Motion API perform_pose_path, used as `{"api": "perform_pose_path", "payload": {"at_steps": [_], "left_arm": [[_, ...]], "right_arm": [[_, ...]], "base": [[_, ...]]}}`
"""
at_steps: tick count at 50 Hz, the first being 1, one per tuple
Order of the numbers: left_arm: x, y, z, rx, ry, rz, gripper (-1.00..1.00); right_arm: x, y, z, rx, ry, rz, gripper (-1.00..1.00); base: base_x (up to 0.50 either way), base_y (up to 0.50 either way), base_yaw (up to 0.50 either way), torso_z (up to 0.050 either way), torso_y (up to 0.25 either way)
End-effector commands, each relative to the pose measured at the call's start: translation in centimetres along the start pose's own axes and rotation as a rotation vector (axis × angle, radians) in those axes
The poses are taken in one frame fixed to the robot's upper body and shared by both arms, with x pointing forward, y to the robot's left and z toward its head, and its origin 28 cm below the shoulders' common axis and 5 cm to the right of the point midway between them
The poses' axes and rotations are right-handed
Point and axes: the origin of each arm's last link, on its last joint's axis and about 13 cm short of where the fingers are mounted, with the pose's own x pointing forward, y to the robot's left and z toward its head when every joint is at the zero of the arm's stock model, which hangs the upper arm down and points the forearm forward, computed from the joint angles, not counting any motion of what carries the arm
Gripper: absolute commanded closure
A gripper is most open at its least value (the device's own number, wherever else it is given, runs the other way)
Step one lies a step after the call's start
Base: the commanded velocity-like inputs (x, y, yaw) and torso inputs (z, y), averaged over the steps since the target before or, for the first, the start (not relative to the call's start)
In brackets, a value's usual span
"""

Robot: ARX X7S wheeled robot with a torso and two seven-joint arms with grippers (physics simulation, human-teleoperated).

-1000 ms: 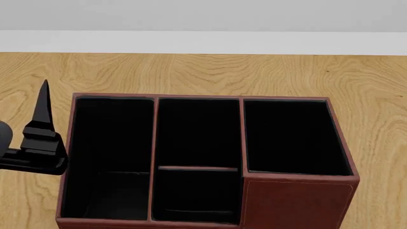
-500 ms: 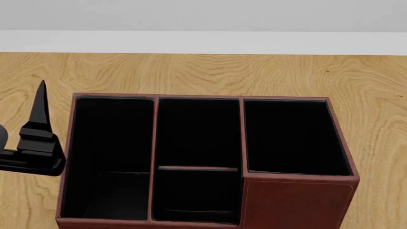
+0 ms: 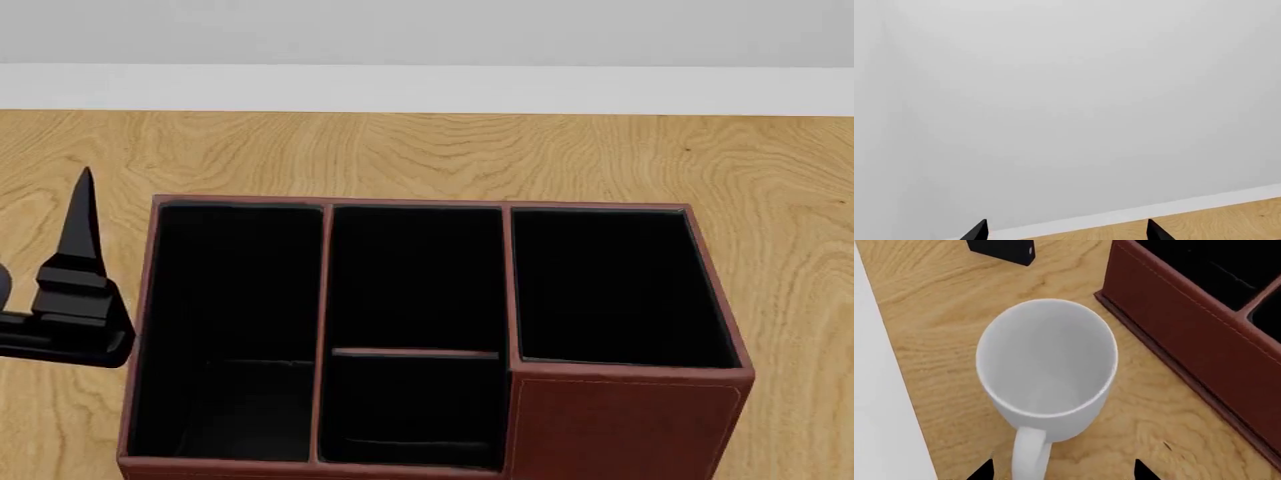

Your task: Pick up the white mug and place it to the right of the caddy.

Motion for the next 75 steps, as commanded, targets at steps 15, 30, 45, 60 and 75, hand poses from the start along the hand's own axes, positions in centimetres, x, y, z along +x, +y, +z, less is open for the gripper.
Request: {"api": "perform_pose_path", "payload": {"at_steps": [15,30,45,60,75], "left_arm": [[-0.1,0.1,0.1,-0.001,-0.003,0.0,-1.0],[0.0,0.2,-0.1,-0.003,-0.002,0.001,-1.0],[-0.3,0.4,-0.1,-0.006,-0.005,0.005,-1.0],[-0.1,0.4,-0.2,-0.008,-0.004,0.005,-1.0],[-0.1,0.5,-0.3,-0.011,-0.006,0.007,-1.0]], "right_arm": [[2.1,0.2,-0.7,-0.008,0.06,0.038,-1.0],[3.3,0.2,-1.1,-0.01,0.093,0.056,-1.0],[4.6,0.5,-1.8,-0.01,0.132,0.081,-1.0],[5.7,0.4,-2.6,0.001,0.172,0.096,-1.0],[4.9,0.7,-2.1,-0.022,0.15,0.086,1.0]], "base": [[0.0,0.0,0.0,0.0,0.0],[0.0,0.0,0.0,0.0,0.0],[0.0,0.0,0.0,0.0,0.0],[0.0,0.0,0.0,0.0,0.0],[0.0,0.0,0.0,0.0,0.0]]}}
